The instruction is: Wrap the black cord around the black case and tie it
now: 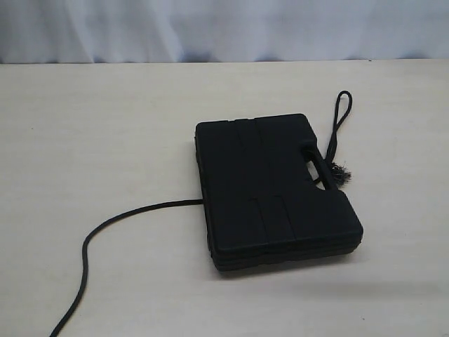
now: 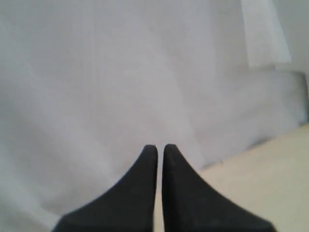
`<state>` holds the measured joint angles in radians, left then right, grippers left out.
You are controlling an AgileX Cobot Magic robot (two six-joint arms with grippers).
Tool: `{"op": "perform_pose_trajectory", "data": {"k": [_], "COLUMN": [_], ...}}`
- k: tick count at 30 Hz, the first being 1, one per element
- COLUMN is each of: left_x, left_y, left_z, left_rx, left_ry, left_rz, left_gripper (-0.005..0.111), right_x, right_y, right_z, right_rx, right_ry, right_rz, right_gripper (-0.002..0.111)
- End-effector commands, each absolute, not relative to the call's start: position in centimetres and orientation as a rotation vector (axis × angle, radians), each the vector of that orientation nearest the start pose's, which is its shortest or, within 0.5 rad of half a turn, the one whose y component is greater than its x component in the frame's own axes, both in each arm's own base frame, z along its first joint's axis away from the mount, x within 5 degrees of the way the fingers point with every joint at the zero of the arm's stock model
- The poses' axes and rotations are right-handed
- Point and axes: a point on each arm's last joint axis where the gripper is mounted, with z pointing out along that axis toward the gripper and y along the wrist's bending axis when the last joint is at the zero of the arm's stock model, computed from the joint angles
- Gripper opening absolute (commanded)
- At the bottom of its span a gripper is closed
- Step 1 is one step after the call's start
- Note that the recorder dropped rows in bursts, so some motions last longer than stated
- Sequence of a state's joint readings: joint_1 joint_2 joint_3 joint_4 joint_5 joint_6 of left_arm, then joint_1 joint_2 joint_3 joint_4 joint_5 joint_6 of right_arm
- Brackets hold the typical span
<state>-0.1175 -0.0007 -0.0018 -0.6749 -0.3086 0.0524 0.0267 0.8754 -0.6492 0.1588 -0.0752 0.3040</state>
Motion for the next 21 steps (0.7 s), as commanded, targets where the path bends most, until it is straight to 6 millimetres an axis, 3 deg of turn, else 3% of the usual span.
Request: {"op": "perform_pose_trajectory", "data": {"k": [1,7,11,15,18,21], "left_x": [5.2,5.2,5.2,5.2,5.2,5.2], "left_y": [1.1,1.1,1.1,1.0,1.0,1.0], "left_z": [23.4,23.4,23.4,23.4,23.3,23.3], "left_rx": [-0.443,-0.437,-0.437,-0.434,-0.431,-0.431], "left_ry": [1.183,1.185,1.185,1.19,1.196,1.196], "left_rz": [-0.483,-0.474,-0.474,-0.474,-0.473,-0.473], "left_gripper": [0.0,0.0,0.0,0.0,0.0,0.0], "right_x": [24.4,29.2,31.4,32.8,33.6,34.3], "right_y": [0.7,1.7,5.0,9.0,11.0,12.1], "right_z": [32.6,30.4,28.1,24.9,22.2,19.7], "right_rx": [0.285,-0.025,-0.262,-0.495,-0.534,-0.547], "right_ry": [1.948,2.367,2.644,2.772,2.833,2.907], "right_rz": [0.238,0.075,0.077,0.014,-0.016,-0.006], "right_gripper": [0.004,0.004,0.004,0.004,0.006,0.017]}}
